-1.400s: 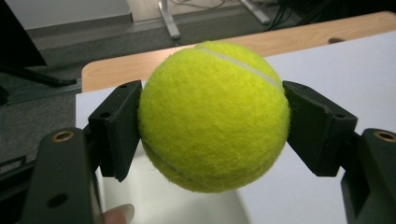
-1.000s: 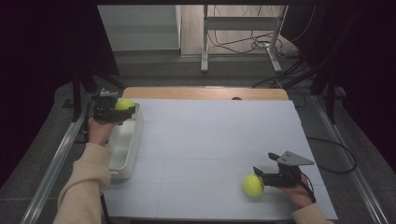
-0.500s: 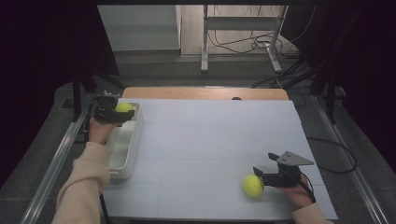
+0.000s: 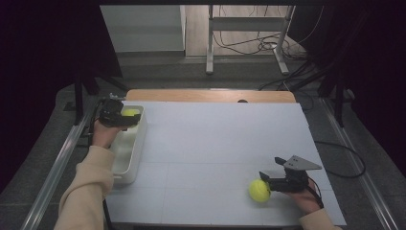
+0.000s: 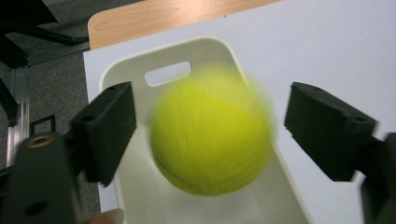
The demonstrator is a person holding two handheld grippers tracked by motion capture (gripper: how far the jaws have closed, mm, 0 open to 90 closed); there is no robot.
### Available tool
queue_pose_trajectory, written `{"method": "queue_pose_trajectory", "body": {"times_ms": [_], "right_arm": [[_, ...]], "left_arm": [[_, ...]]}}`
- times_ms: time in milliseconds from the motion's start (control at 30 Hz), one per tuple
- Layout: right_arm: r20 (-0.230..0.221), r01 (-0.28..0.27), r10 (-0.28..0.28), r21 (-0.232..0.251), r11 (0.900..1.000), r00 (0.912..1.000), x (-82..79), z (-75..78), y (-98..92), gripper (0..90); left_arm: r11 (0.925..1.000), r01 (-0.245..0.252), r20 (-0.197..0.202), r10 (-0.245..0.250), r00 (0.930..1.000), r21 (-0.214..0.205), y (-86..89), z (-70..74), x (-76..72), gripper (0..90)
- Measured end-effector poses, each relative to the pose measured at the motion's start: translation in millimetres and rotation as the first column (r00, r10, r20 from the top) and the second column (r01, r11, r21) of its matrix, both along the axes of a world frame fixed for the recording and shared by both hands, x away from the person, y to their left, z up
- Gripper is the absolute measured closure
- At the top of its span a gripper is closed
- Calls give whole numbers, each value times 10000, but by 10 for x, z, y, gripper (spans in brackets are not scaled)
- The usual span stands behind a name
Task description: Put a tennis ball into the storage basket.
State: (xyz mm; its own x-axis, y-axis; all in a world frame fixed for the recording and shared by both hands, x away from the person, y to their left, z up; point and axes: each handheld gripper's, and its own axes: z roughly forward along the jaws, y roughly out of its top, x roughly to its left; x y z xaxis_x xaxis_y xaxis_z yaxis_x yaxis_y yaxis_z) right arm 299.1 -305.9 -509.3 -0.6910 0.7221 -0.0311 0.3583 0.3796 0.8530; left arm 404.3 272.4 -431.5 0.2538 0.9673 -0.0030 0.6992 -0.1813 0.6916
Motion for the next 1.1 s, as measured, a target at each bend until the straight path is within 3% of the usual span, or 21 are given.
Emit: {"method": "queue_pose_trajectory", "body": {"times_ms": [267,400,467,633,767,933,1100], "right_arm": [[7,15,-15,-21,10000,10000,-4,0,2,153],[27,21,-21,-28,10000,10000,-3,1,-1,153],[32,24,-24,-35,10000,10000,-3,1,-1,153],[22,59,-59,-2,10000,10000,-1,3,-4,153],[-42,61,-60,48,10000,10000,6,-5,-16,153],[-61,138,-137,166,9998,9999,-12,4,-31,153],[-18,122,-122,227,9997,9999,-36,18,-32,153]], "left_arm": [[9991,346,391,-336,9987,-255,-36,92,-101,144],[9925,853,708,-791,9943,-879,-73,154,-206,142],[9900,1007,800,-930,9925,-986,-90,167,-237,143],[9791,1656,1402,-1486,9789,-1183,-200,228,-429,144],[9712,1975,1595,-1756,9714,-1335,-246,239,-512,144],[9473,2649,2198,-2238,9495,-1800,-346,237,-644,152],[9356,2956,2363,-2481,9395,-1931,-403,227,-679,152]]}}
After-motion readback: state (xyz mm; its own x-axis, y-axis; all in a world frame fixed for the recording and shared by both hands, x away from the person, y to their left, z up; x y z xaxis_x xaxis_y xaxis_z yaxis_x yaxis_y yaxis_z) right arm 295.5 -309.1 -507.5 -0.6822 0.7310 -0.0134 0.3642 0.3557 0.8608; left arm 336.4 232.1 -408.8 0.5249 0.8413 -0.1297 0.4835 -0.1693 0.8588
